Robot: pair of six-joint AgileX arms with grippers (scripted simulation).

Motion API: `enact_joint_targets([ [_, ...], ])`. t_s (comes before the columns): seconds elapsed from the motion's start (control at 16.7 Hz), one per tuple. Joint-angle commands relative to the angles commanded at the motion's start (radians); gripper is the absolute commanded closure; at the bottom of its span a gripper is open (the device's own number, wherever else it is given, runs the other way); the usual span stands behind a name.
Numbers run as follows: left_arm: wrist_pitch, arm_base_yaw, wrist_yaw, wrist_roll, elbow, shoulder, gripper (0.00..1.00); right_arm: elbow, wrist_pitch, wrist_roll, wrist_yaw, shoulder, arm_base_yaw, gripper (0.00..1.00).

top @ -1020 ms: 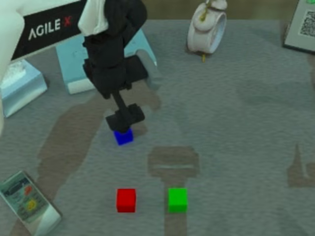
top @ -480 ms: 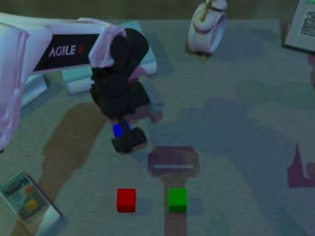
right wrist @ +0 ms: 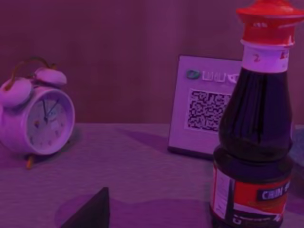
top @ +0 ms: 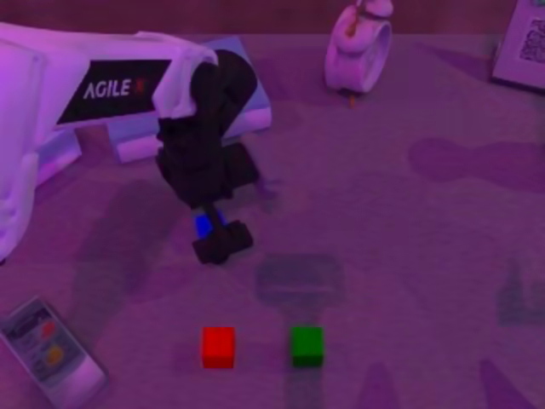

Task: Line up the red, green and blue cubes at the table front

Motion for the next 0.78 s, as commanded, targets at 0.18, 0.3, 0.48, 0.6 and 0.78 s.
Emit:
enact_joint_targets([
  [0.18, 0.000, 0.000, 0.000, 0.000, 0.000, 0.000, 0.45, 0.000, 0.000, 0.000, 0.000, 0.000, 0.000, 0.00],
  [0.3, 0.000, 0.000, 0.000, 0.000, 0.000, 0.000, 0.60, 0.000, 0.000, 0.000, 0.000, 0.000, 0.000, 0.00],
  [0.48, 0.000, 0.000, 0.000, 0.000, 0.000, 0.000, 0.83, 0.000, 0.000, 0.000, 0.000, 0.000, 0.000, 0.00],
  [0.6, 0.000, 0.000, 0.000, 0.000, 0.000, 0.000, 0.98, 0.000, 0.000, 0.000, 0.000, 0.000, 0.000, 0.00],
  [0.78, 0.000, 0.000, 0.000, 0.000, 0.000, 0.000, 1.00, 0.000, 0.000, 0.000, 0.000, 0.000, 0.000, 0.00],
])
